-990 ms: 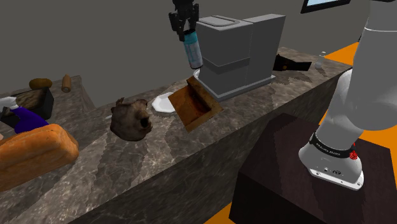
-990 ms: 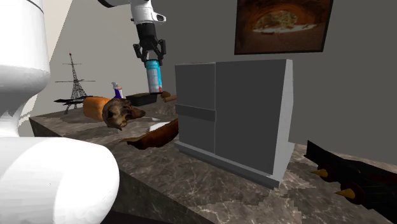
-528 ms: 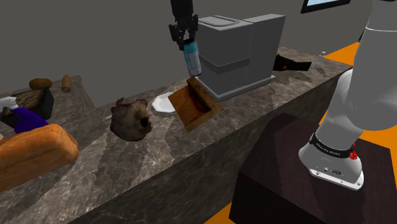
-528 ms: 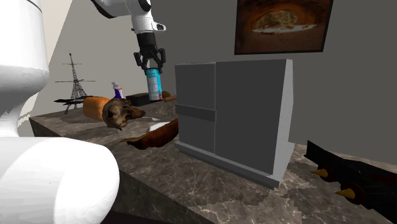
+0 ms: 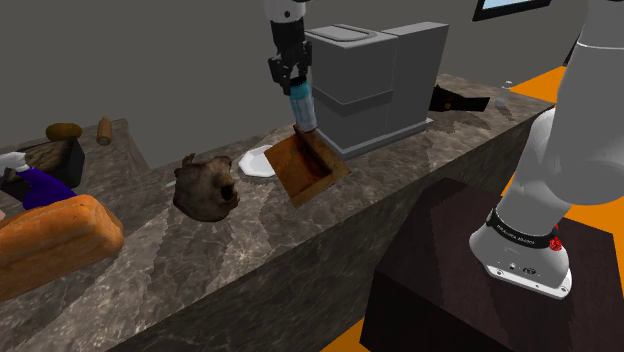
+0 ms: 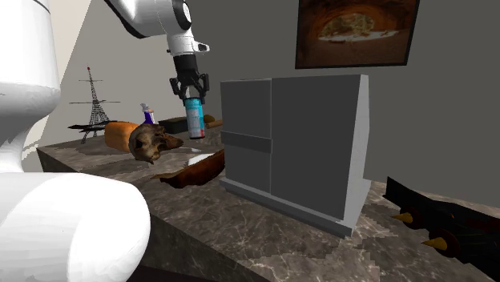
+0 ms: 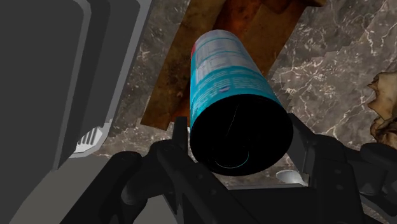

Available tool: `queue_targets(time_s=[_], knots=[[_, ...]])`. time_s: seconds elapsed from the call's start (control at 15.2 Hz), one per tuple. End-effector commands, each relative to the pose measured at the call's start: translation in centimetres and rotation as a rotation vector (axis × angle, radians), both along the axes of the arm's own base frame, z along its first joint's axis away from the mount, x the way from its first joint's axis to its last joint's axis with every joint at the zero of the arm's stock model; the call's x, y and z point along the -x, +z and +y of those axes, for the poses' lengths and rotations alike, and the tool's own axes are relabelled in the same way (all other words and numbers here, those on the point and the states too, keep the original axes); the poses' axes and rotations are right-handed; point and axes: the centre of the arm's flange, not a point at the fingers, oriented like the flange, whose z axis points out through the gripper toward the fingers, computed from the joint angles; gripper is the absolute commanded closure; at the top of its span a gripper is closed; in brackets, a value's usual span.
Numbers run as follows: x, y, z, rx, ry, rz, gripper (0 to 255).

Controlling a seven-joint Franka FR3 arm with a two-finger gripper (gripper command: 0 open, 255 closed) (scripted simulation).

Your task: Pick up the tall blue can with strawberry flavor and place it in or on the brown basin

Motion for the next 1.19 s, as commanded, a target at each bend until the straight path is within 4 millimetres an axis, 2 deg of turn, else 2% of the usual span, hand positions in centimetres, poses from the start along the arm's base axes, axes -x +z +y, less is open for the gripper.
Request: queue_targets(time_s=[0.0, 0.46, 0.99, 1.06, 1.12], knots=[[0.0, -1.1, 0.0, 0.0, 0.0, -0.001, 255], [0.0, -5.0, 0.0, 0.0, 0.0, -0.001, 255], [0.0, -5.0, 0.0, 0.0, 0.0, -0.001, 255], [0.0, -5.0, 0.0, 0.0, 0.0, -0.001, 0], [0.0, -5.0, 0.0, 0.0, 0.0, -0.001, 0]])
